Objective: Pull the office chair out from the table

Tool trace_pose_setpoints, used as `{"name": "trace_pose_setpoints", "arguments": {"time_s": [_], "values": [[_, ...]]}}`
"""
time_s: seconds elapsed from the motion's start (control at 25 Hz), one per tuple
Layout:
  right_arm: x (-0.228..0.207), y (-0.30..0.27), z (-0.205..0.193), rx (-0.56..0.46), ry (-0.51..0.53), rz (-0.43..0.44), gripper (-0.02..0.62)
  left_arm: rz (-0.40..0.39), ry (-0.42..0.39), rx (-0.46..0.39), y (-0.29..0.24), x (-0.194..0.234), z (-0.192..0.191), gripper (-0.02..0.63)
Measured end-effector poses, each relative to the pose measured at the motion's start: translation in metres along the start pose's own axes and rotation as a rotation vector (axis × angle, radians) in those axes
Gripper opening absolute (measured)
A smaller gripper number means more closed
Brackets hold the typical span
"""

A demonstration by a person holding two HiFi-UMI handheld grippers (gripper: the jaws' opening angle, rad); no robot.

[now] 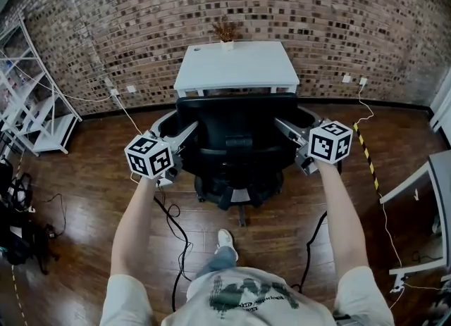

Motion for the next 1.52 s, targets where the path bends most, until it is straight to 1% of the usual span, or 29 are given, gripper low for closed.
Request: {"name": "trace_pose_setpoints", "arguments": {"time_s": [0.12,0.32,0.56,0.68,0.8,0.88,1.0,1.08,1.32,1.52], "values": [[0.001,0.004,0.002,0.004,0.016,-0.042,0.301,0.042,-0.008,0.001,0.005,-0.001,0.003,0.296],[0.001,0.019,0.007,0.011,0.102,-0.147,0.302,0.101,-0.003,-0.007,0.017,-0.003,0.008,0.299],[0.018,0.038,0.012,-0.008,0.107,-0.181,0.302,0.142,-0.012,0.000,0.037,-0.013,0.009,0.291],[0.031,0.046,0.007,-0.019,0.100,-0.194,0.301,0.155,-0.002,0.019,0.045,-0.021,0.004,0.244],[0.051,0.051,0.003,-0.026,0.105,-0.197,0.286,0.139,-0.005,0.027,0.055,-0.034,0.002,0.225],[0.067,0.054,0.000,-0.027,0.124,-0.208,0.243,0.122,-0.011,0.029,0.063,-0.043,0.001,0.204],[0.092,0.058,-0.002,-0.029,0.145,-0.221,0.213,0.100,-0.017,0.026,0.076,-0.056,0.002,0.173],[0.113,0.061,-0.004,-0.027,0.152,-0.221,0.209,0.085,-0.022,0.023,0.087,-0.068,0.003,0.159],[0.182,0.073,-0.013,-0.018,0.171,-0.214,0.162,0.043,-0.029,0.009,0.122,-0.109,0.005,0.116],[0.237,0.087,-0.025,-0.015,0.196,-0.227,0.118,0.013,-0.038,0.003,0.154,-0.143,-0.001,0.084]]}}
Point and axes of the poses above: the fingertips, and each gripper's own axes: y backward along the fingers, x to its left, z out of its top, the point moved 3 cm from there along y, backward along the fingers, and after that the axes turned 1 degree about -y, right-handed, at the moved point
